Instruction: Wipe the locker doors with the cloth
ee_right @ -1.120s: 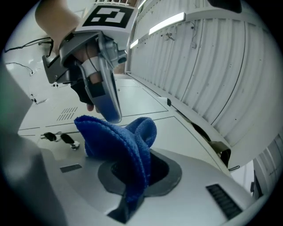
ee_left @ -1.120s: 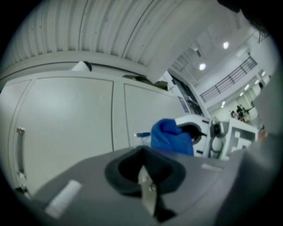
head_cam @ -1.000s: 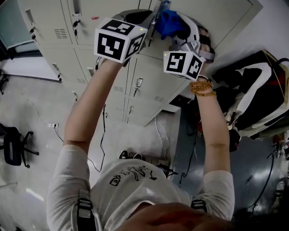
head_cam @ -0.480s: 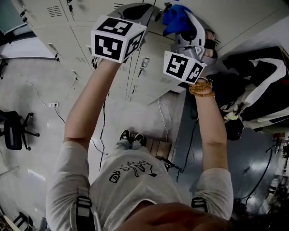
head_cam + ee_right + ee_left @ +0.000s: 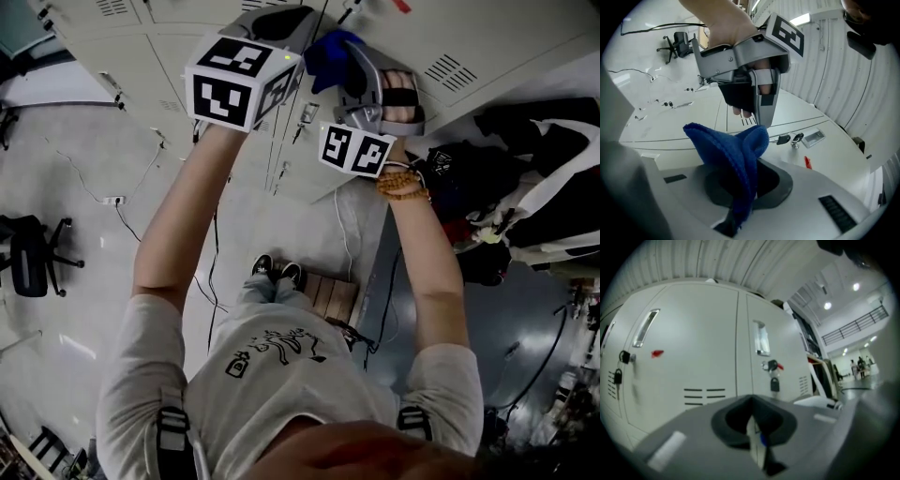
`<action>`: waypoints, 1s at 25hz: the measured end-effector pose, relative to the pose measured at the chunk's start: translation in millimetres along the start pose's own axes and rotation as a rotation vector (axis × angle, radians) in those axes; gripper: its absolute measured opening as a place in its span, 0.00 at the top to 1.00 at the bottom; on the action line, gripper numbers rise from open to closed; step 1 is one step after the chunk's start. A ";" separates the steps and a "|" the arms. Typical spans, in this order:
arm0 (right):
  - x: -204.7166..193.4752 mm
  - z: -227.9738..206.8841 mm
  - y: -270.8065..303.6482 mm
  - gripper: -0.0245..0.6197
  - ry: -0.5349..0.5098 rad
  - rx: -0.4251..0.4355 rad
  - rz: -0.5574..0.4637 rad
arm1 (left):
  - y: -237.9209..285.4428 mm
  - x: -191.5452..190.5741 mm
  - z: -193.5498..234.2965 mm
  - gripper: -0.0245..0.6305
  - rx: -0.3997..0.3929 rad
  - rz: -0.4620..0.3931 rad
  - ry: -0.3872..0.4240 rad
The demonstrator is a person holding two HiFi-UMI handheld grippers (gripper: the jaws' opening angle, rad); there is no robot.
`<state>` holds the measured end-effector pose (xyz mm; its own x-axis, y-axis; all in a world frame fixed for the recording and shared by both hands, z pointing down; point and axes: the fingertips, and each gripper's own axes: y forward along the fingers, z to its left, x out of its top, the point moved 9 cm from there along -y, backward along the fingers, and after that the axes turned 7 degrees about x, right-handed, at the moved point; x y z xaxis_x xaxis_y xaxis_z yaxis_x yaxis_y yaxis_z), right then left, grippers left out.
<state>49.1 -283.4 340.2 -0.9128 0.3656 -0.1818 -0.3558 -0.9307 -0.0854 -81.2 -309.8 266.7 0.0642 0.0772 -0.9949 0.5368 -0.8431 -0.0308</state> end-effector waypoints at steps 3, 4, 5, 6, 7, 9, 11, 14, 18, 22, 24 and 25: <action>-14.6 1.8 -11.2 0.92 -0.029 0.021 0.029 | -1.4 -2.8 -4.9 0.96 -0.005 0.003 -0.007; -19.7 -2.0 -15.3 0.92 -0.037 0.021 0.041 | -1.9 -1.2 -6.9 0.96 -0.007 -0.002 -0.010; -24.3 -8.1 -19.1 0.92 -0.044 0.017 0.053 | -2.2 2.4 -9.0 0.96 -0.009 -0.010 -0.012; -28.2 -16.7 -22.4 0.92 -0.052 0.009 0.063 | -2.4 7.9 -11.0 0.96 -0.011 -0.022 -0.013; -31.2 -27.6 -25.2 0.92 -0.061 -0.003 0.073 | -2.5 15.2 -13.0 0.96 -0.013 -0.037 -0.012; -35.0 -54.4 -30.0 0.92 -0.083 -0.035 0.087 | -2.5 32.2 -16.9 0.96 -0.015 -0.068 -0.006; -36.1 -85.2 -33.6 0.92 -0.099 -0.068 0.097 | -2.8 48.1 -20.5 0.96 -0.017 -0.088 0.004; -31.1 -132.9 -32.8 0.92 -0.121 -0.099 0.098 | -3.9 73.2 -24.4 0.96 -0.022 -0.121 0.024; -15.7 -193.9 -23.4 0.92 -0.190 -0.140 0.077 | -3.5 116.5 -29.4 0.96 -0.027 -0.181 0.071; 1.3 -259.7 -12.7 0.92 -0.209 -0.206 0.058 | -0.6 158.8 -33.4 0.96 -0.037 -0.238 0.114; 7.7 -291.2 -7.3 0.92 -0.224 -0.249 0.051 | 0.9 178.5 -35.6 0.96 -0.050 -0.265 0.130; 9.5 -304.9 -5.3 0.92 -0.226 -0.268 0.047 | 1.6 187.9 -37.3 0.96 -0.057 -0.278 0.141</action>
<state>103.4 -271.0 40.2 -0.9590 0.2822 0.0271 -0.2742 -0.8990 -0.3414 -36.8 -276.8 83.3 0.0221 0.3767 -0.9261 0.5961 -0.7486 -0.2903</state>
